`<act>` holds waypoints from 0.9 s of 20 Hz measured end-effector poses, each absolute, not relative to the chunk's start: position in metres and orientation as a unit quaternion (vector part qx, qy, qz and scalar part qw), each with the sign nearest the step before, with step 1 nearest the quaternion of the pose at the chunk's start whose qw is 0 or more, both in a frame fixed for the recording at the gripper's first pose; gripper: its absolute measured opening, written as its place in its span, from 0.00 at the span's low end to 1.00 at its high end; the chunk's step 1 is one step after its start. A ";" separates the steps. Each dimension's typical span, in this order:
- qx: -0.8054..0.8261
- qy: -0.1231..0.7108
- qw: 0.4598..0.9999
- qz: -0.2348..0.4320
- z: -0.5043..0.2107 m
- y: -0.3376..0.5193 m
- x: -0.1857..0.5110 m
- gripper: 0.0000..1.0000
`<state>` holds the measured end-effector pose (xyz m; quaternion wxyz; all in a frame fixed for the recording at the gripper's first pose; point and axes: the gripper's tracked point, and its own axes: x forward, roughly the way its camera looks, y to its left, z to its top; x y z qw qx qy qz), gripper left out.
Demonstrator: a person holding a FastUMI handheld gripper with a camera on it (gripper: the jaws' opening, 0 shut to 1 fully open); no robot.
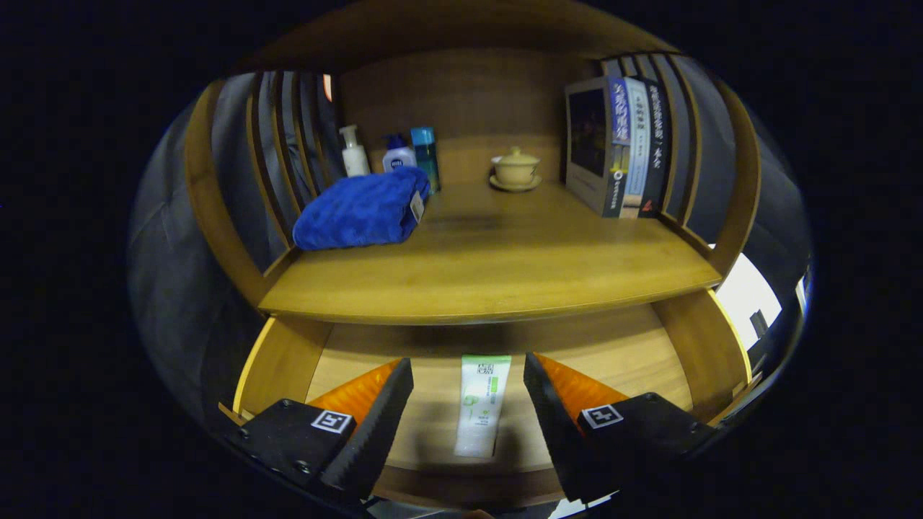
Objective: Pull open the drawer, take out the items inside it, and place them on the countertop above the cabinet.
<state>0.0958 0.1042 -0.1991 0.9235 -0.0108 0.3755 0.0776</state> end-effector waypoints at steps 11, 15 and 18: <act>-0.023 0.517 0.855 0.043 -0.264 0.103 0.103 0.99; -0.008 0.558 0.830 0.029 -0.283 0.099 0.093 0.95; -0.002 0.573 0.820 0.016 -0.291 0.091 0.090 0.83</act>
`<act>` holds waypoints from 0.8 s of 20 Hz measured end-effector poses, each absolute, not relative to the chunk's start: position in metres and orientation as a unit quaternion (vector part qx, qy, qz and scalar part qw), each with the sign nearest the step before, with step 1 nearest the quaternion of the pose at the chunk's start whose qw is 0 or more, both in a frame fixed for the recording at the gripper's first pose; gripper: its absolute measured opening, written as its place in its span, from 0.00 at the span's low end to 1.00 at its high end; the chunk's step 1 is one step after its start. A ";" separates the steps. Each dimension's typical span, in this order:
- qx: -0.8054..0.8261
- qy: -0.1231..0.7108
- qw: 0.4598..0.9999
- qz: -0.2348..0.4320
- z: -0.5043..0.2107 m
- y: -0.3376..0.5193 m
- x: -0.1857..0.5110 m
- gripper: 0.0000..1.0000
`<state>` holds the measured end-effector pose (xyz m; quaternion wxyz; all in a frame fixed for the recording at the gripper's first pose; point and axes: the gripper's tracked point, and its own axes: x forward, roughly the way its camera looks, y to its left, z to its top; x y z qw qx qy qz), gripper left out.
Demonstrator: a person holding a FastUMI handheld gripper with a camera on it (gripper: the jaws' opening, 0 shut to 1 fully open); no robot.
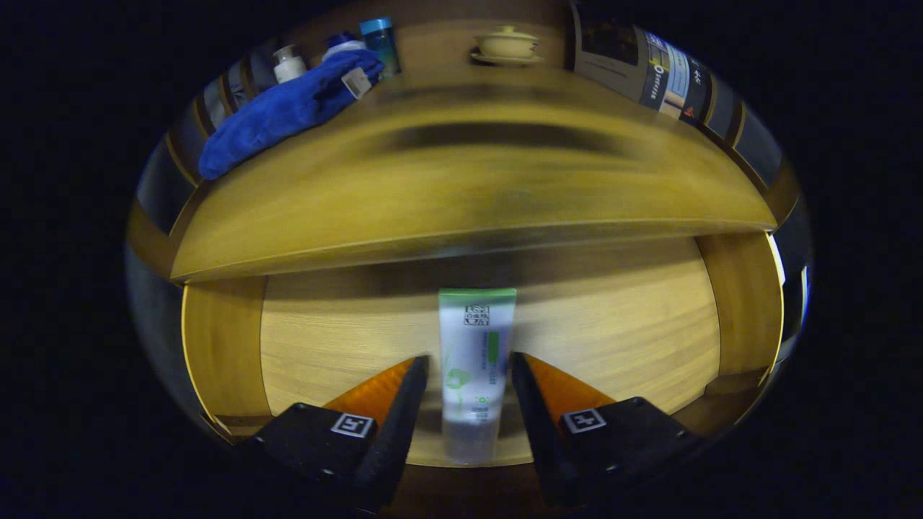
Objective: Pull open the drawer, take out the items inside it, and place them on the countertop above the cabinet.
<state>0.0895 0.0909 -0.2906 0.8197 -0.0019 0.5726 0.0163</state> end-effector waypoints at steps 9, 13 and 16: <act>0.028 0.558 0.829 0.026 -0.243 0.101 0.109 0.54; 0.020 0.530 0.847 0.033 -0.187 0.106 0.130 0.52; 0.030 0.525 0.850 0.039 -0.168 0.103 0.117 0.52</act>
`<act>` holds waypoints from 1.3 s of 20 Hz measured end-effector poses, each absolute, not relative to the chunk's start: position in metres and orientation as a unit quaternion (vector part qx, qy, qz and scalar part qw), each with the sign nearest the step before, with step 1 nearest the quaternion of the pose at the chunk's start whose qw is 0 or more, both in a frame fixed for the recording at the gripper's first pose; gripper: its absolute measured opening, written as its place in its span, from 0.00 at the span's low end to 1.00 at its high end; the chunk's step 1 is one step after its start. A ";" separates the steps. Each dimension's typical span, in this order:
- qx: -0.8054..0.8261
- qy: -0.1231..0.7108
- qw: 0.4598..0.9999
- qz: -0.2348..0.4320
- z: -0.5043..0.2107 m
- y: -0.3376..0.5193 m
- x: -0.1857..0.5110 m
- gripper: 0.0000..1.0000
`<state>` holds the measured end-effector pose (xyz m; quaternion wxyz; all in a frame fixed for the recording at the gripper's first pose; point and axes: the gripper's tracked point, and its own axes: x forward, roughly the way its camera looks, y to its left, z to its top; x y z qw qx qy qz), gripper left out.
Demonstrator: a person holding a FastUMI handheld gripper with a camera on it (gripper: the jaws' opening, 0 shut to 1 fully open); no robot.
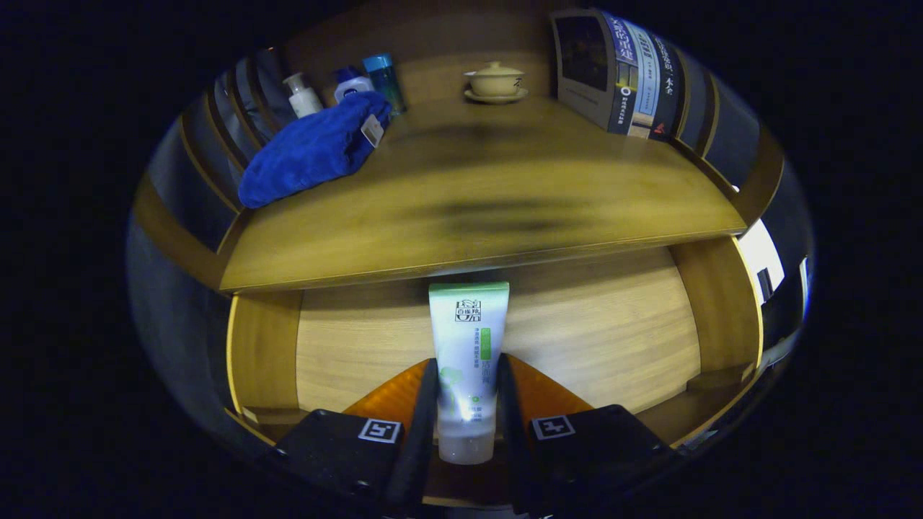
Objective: Pull open the drawer, take out the items inside it, and place them on the countertop above the cabinet.
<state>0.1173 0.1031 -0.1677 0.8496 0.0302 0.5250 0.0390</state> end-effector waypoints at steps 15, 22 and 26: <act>0.038 0.460 0.886 0.048 -0.071 0.089 0.129 0.52; 0.029 0.426 0.903 0.051 -0.033 0.096 0.173 0.52; 0.033 0.422 0.905 0.045 -0.028 0.098 0.198 0.52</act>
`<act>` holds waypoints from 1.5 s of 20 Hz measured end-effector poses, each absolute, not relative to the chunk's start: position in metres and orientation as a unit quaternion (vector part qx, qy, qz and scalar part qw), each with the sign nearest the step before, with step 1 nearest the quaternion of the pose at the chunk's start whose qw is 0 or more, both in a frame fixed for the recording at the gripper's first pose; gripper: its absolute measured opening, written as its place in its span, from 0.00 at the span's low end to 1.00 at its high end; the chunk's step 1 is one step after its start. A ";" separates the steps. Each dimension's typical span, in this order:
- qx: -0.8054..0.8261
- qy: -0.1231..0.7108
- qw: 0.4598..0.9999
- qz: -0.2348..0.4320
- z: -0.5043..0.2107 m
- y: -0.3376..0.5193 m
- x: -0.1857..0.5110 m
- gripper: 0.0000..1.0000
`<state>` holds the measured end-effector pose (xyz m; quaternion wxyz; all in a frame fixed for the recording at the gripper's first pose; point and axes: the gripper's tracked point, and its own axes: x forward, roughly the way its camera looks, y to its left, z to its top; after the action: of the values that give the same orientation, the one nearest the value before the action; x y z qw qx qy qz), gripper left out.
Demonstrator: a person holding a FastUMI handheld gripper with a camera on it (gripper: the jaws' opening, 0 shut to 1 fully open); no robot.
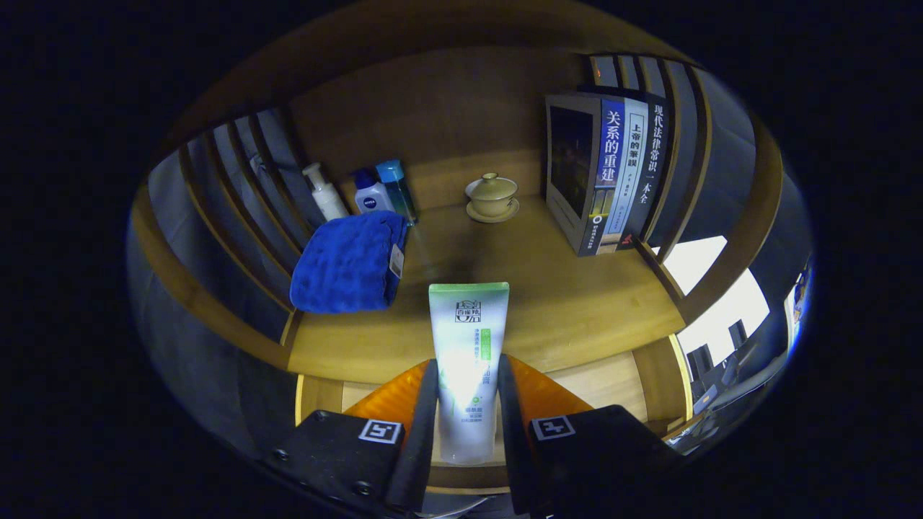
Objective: Pull open the drawer, take out the items inside it, and place them on the countertop above the cabinet.
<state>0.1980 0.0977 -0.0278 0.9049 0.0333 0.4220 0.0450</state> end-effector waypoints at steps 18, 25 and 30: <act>0.054 0.415 0.908 0.005 -0.081 0.090 0.309 0.55; 0.042 0.382 0.923 0.013 -0.061 0.085 0.299 0.81; 0.006 0.340 0.940 0.019 -0.039 0.077 0.271 1.00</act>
<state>0.2712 0.0775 -0.0388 0.9401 0.0061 0.3404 0.0188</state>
